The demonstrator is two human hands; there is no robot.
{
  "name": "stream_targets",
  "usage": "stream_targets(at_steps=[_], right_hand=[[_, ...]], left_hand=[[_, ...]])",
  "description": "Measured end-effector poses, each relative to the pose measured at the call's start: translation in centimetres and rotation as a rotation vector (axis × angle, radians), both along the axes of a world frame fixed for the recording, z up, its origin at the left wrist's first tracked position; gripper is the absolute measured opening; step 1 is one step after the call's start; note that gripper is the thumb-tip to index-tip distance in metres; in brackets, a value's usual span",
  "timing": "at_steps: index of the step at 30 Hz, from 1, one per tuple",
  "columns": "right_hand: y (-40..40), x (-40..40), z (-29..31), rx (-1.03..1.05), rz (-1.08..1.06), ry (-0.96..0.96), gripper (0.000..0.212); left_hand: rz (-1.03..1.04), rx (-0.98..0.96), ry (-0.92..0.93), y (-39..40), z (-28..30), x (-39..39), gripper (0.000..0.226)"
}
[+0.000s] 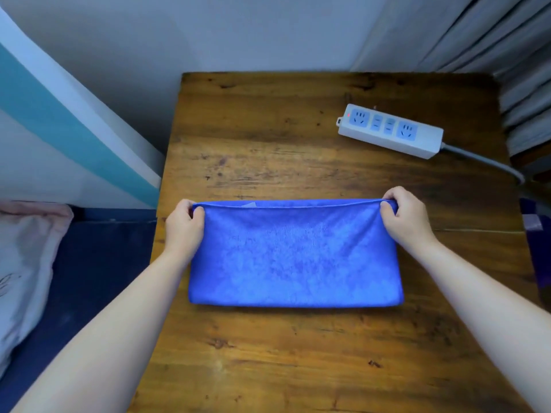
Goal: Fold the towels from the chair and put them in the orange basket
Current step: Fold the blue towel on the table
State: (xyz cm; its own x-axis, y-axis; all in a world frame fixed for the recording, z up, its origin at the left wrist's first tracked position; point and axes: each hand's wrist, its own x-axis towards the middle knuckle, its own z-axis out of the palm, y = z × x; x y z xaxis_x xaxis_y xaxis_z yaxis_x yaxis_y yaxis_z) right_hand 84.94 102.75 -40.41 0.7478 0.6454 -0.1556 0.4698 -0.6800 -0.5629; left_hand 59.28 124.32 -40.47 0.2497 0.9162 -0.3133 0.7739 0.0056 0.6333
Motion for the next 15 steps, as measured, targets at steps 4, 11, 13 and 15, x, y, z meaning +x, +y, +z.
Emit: stream_targets(at_steps=[4, 11, 13, 15], right_hand=[[0.6, 0.0, -0.5, -0.016, 0.012, -0.059, 0.035], [1.4, 0.4, -1.4, -0.134, 0.022, -0.123, 0.014], [1.5, 0.5, -1.6, -0.182, 0.03, -0.144, 0.015], [1.6, 0.5, -1.8, -0.205, 0.027, -0.155, 0.017]], left_hand=[[0.019, 0.0, 0.018, 0.2, -0.6, 0.1, 0.014], [-0.042, 0.023, 0.154, 1.1, -1.2, 0.6, 0.017], [-0.059, 0.018, 0.185, 1.4, -1.4, 0.9, 0.022], [-0.077, 0.022, 0.209, 1.5, -1.4, 1.2, 0.022]])
